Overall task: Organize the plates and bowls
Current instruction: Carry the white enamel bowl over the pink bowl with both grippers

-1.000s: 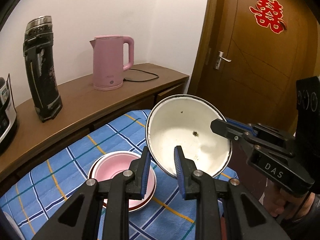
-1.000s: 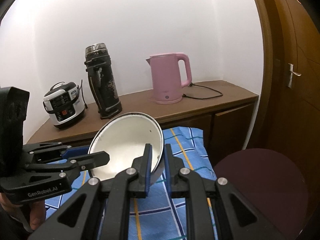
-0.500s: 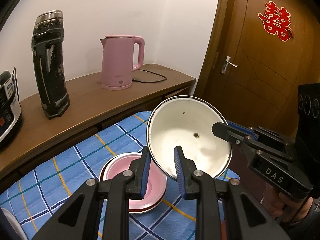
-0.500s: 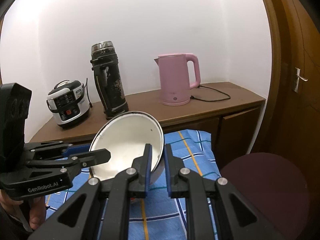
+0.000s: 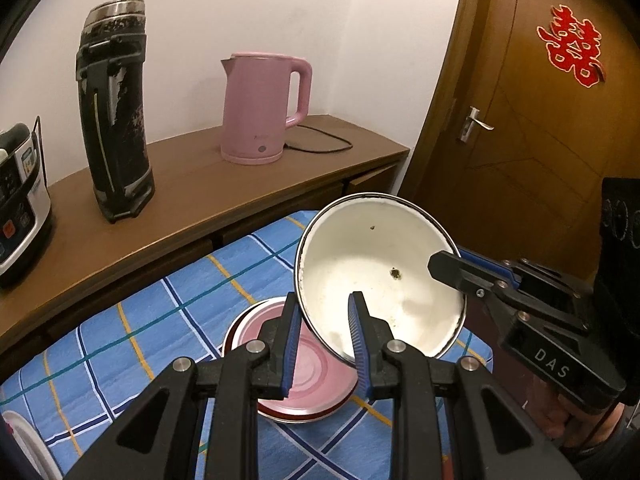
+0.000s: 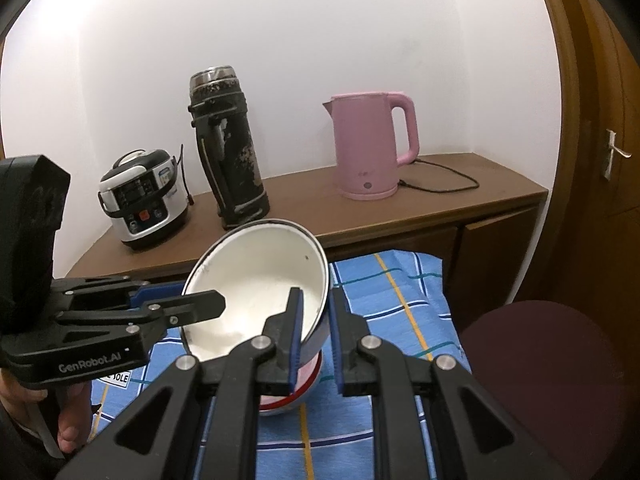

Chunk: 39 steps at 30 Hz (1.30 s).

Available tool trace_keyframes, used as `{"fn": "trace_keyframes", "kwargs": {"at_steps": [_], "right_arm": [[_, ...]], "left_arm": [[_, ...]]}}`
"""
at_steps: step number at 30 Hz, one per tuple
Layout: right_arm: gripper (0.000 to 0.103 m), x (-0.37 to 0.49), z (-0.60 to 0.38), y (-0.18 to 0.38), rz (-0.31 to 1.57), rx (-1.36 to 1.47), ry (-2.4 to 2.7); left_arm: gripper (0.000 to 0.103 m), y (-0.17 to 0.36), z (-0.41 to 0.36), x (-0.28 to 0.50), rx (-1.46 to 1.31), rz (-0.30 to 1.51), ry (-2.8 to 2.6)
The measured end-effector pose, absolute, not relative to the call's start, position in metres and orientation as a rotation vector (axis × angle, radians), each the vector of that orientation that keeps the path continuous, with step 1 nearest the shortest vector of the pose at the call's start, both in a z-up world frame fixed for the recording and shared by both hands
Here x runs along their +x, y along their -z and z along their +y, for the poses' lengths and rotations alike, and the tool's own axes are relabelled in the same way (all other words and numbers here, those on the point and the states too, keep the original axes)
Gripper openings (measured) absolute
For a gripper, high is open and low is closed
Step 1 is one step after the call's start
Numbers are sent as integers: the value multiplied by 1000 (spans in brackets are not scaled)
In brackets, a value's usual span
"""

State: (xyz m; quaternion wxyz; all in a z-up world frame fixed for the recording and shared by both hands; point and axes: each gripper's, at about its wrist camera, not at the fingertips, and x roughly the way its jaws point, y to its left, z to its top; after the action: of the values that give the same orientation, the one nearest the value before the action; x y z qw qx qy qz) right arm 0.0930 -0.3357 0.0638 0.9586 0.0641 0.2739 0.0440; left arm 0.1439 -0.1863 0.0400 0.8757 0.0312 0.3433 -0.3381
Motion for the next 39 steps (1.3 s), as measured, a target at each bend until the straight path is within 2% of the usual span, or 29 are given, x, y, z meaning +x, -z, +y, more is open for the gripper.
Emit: {"fn": "trace_keyframes", "kwargs": {"at_steps": [39], "right_arm": [[14,114,-313,-34,644,134,-151]], "left_arm": [[26,-15,-177,178,105,816,607]]}}
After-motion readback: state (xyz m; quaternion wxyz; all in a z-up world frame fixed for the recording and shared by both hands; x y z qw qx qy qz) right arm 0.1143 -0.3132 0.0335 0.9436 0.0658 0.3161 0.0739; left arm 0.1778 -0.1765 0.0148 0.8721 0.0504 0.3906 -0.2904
